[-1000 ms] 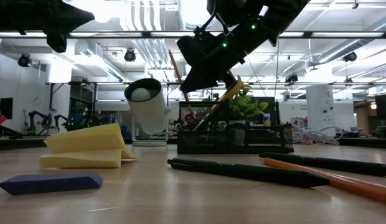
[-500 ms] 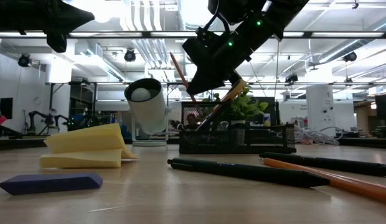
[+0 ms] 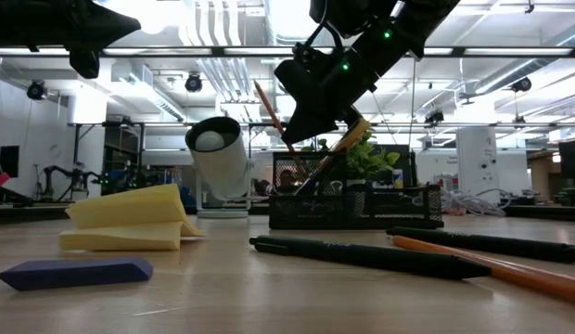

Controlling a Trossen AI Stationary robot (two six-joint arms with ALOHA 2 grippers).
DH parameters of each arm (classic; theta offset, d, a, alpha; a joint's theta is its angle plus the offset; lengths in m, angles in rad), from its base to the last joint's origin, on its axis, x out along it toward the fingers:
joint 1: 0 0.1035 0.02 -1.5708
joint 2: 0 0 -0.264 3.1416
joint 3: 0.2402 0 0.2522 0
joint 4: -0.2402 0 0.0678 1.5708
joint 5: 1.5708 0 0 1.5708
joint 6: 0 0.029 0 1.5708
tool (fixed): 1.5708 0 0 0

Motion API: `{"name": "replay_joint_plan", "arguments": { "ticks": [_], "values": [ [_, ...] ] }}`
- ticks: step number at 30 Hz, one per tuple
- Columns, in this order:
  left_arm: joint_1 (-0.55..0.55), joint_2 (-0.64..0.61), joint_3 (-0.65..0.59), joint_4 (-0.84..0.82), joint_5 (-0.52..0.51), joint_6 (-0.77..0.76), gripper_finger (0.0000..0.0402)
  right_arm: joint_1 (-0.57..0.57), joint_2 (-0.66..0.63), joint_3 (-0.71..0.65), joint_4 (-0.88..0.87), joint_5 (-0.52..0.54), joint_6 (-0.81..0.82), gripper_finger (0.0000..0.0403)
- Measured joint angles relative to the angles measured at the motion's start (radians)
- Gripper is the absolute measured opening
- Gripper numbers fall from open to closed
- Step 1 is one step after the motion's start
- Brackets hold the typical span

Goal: Pick and place office supplies into organizer
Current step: Put the top orange pencil into the black desk organizer

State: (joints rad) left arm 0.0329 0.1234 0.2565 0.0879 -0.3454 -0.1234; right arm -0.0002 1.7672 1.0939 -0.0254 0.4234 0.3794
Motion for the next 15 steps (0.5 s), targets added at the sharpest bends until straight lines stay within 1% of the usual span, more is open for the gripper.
{"name": "replay_joint_plan", "arguments": {
  "ticks": [15],
  "values": [
    [0.000, 0.000, 0.000, 0.000, 0.000, 0.000, 0.0000, 0.000, 0.000, 0.000, -0.027, 0.002, 0.001, 0.0013]
  ]
}}
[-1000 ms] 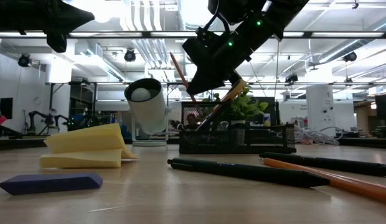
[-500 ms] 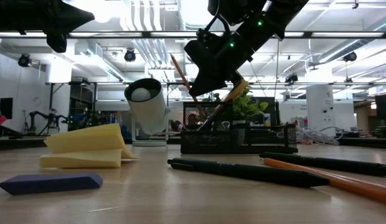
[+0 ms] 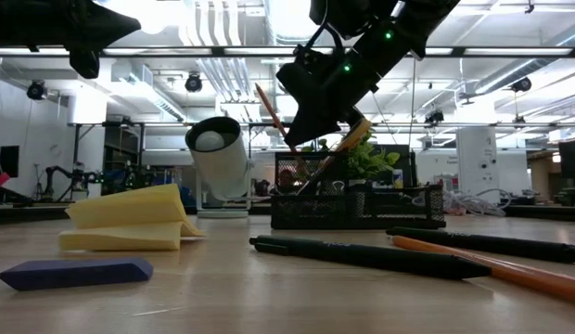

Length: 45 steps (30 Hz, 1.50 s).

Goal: Pick and place office supplies into organizer
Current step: Put the top orange pencil into the black desk organizer, then put the right black pen into the black desk organizer

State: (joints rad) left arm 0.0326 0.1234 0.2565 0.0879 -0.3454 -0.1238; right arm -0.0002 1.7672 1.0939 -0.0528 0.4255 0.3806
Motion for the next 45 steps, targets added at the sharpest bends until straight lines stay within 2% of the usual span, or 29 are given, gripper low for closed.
{"name": "replay_joint_plan", "arguments": {
  "ticks": [17, 31, 38, 45],
  "values": [
    [0.000, 0.000, 0.000, 0.000, 0.000, 0.000, 0.0000, -0.001, 0.000, -0.006, 0.037, 0.008, 0.027, 0.0014],
    [0.000, 0.000, 0.000, 0.000, 0.000, 0.000, 0.0000, -0.003, 0.000, -0.008, 0.047, 0.026, 0.080, 0.0109],
    [0.000, 0.000, 0.000, 0.000, 0.000, 0.000, 0.0000, -0.003, -0.006, -0.008, 0.046, 0.022, 0.086, 0.0122],
    [0.000, 0.000, 0.000, 0.000, 0.000, 0.000, 0.0000, -0.002, -0.027, 0.013, 0.041, 0.011, 0.102, 0.0118]
  ]
}}
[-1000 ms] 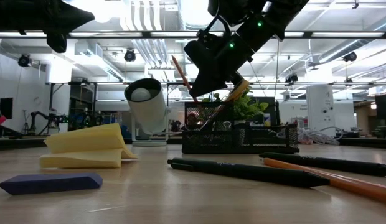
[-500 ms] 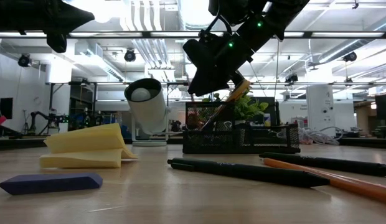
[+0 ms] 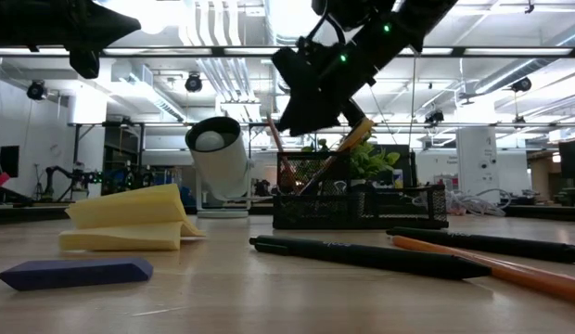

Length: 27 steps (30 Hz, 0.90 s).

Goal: Pick and place office supplies into organizer
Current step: Put the right black pen into the black desk organizer

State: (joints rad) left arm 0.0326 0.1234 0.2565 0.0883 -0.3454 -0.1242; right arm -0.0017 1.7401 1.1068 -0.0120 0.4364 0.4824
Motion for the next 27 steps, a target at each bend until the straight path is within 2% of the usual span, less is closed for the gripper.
{"name": "replay_joint_plan", "arguments": {
  "ticks": [10, 20, 27],
  "values": [
    [0.000, 0.000, 0.000, 0.000, 0.000, 0.000, 0.0000, 0.015, -0.010, 0.127, -0.068, -0.003, -0.026, 0.0103],
    [0.000, 0.000, 0.000, 0.000, 0.000, 0.000, 0.0000, 0.071, -0.011, 0.332, -0.389, -0.002, -0.025, 0.0089],
    [0.000, 0.000, 0.000, 0.000, 0.000, 0.000, 0.0000, 0.116, -0.011, 0.454, -0.562, 0.000, 0.055, 0.0080]
  ]
}}
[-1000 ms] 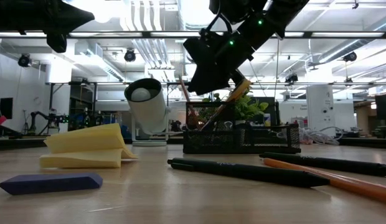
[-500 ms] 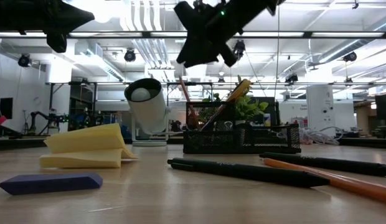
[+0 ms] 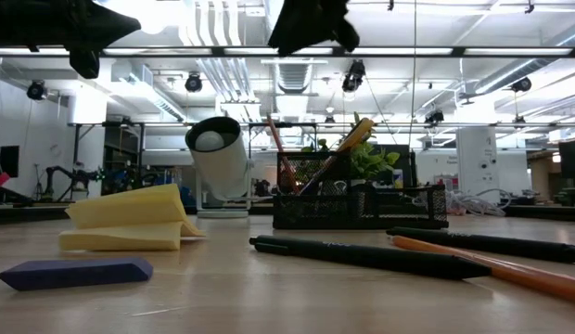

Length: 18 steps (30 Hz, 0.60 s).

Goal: Pick and place office supplies into organizer
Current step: Put the right black pen into the black desk organizer

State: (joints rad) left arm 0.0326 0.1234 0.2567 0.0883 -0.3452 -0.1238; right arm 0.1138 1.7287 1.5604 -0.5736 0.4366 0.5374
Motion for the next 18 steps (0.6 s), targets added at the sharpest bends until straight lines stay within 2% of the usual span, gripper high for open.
{"name": "replay_joint_plan", "arguments": {
  "ticks": [5, 13, 18],
  "values": [
    [0.000, 0.000, 0.000, 0.000, 0.000, 0.000, 0.0000, 0.036, 0.000, 0.060, -0.114, -0.014, 0.147, 0.0074],
    [0.000, 0.000, 0.000, 0.000, 0.000, 0.000, 0.0000, 0.068, -0.001, 0.088, -0.214, -0.223, 0.391, 0.0070],
    [0.000, 0.000, 0.000, 0.000, 0.000, 0.000, 0.0000, 0.106, -0.001, 0.087, -0.358, -0.281, 0.536, 0.0095]
  ]
}}
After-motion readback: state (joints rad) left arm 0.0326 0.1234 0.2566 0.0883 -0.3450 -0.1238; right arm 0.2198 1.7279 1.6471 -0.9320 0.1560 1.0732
